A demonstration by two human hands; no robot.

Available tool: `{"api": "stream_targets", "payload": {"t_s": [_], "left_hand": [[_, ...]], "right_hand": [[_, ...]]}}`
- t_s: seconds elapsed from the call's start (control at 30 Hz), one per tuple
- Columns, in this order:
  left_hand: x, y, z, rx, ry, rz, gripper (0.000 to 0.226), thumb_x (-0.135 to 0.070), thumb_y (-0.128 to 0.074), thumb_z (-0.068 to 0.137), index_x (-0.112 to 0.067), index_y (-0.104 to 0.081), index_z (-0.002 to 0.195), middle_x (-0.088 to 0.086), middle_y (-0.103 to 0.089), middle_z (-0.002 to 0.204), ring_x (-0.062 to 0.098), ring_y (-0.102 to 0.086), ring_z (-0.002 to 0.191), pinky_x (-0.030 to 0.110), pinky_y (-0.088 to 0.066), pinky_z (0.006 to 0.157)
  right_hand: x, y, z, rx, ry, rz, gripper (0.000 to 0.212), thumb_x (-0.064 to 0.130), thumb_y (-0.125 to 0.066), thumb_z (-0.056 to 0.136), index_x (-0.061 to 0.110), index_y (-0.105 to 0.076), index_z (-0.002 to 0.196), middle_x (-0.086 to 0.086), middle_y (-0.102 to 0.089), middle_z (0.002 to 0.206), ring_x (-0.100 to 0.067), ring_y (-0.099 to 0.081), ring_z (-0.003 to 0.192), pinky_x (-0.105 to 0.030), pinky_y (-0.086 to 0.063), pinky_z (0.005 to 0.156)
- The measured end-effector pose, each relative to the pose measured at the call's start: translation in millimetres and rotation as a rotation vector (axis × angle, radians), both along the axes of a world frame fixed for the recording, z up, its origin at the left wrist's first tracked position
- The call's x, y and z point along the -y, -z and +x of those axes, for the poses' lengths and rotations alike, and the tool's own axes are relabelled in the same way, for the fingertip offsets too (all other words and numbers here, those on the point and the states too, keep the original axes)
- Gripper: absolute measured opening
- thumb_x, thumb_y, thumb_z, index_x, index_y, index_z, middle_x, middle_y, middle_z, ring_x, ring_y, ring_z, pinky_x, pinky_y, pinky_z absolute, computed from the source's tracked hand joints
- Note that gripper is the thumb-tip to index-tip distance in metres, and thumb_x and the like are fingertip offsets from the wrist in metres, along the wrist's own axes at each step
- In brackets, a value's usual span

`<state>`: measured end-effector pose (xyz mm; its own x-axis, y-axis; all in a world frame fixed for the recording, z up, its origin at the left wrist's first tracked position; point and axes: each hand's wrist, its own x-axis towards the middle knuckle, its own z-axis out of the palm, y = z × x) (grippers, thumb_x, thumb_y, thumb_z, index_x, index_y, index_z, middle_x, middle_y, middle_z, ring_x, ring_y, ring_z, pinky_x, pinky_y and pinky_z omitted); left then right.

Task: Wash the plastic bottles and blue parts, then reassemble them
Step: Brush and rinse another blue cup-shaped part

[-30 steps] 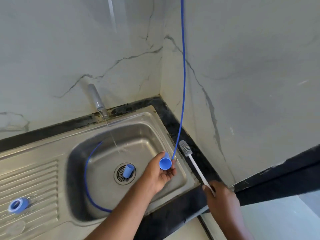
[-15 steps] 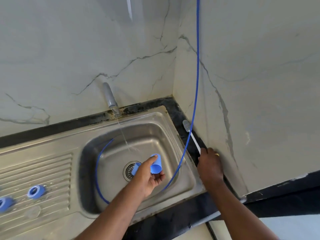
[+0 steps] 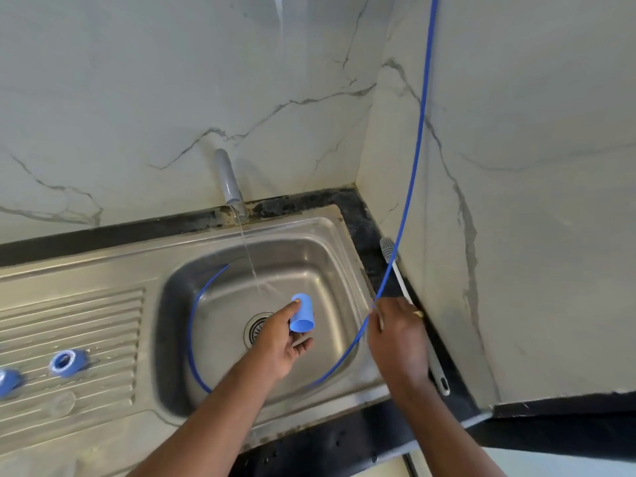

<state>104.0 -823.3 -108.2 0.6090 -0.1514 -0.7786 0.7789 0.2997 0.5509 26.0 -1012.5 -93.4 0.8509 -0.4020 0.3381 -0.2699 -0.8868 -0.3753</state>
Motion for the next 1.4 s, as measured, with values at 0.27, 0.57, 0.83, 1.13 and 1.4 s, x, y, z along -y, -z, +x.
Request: {"api": "stream_targets", "payload": {"t_s": [0.27, 0.57, 0.83, 1.13, 1.4], "left_hand": [[-52.7, -17.4, 69.3, 0.068, -0.088, 0.07, 0.025, -0.029, -0.067, 0.096, -0.01, -0.061, 0.111, 0.01, -0.06, 0.095, 0.022, -0.059, 0.079, 0.034, -0.053, 0.074], [-78.9, -33.8, 142.9, 0.387, 0.094, 0.177, 0.02, -0.025, -0.055, 0.104, -0.019, -0.071, 0.114, 0.005, -0.072, 0.096, 0.015, -0.064, 0.082, 0.027, -0.046, 0.068], [-99.1, -25.4, 153.6, 0.632, 0.209, 0.359, 0.018, -0.013, -0.058, 0.101, -0.021, -0.073, 0.108, 0.008, -0.074, 0.108, 0.024, -0.07, 0.102, 0.043, -0.058, 0.093], [-103.9, -19.4, 147.3, 0.56, 0.214, 0.361, 0.027, -0.032, -0.057, 0.103, -0.011, -0.074, 0.107, 0.013, -0.076, 0.097, 0.025, -0.073, 0.09, 0.037, -0.062, 0.08], [-97.1, -31.4, 154.1, 0.585, 0.193, 0.323, 0.012, -0.015, -0.064, 0.097, -0.023, -0.072, 0.1, 0.014, -0.075, 0.098, 0.033, -0.073, 0.094, 0.046, -0.061, 0.088]], "right_hand": [[-105.3, -3.4, 131.8, -0.397, -0.159, 0.868, 0.031, 0.031, -0.059, 0.094, 0.02, -0.067, 0.121, 0.0, -0.071, 0.113, -0.019, -0.066, 0.104, -0.035, -0.05, 0.096], [-144.0, -11.2, 215.1, -0.359, -0.223, 1.432, 0.025, 0.015, -0.053, 0.104, 0.005, -0.064, 0.124, -0.02, -0.072, 0.113, -0.03, -0.072, 0.101, -0.039, -0.062, 0.082], [-142.9, -3.4, 216.9, -0.4, -0.202, 1.328, 0.037, 0.027, -0.077, 0.089, 0.007, -0.063, 0.117, -0.013, -0.075, 0.106, -0.025, -0.075, 0.095, -0.047, -0.061, 0.086], [-147.4, -1.4, 216.1, -0.318, -0.272, 1.018, 0.046, 0.001, -0.082, 0.078, 0.021, -0.064, 0.115, -0.002, -0.073, 0.11, -0.019, -0.07, 0.101, -0.039, -0.062, 0.083], [-151.9, -7.9, 219.7, -0.256, -0.336, 1.041, 0.04, -0.005, -0.07, 0.084, 0.019, -0.068, 0.115, 0.0, -0.075, 0.105, -0.018, -0.071, 0.1, -0.035, -0.061, 0.087]]}}
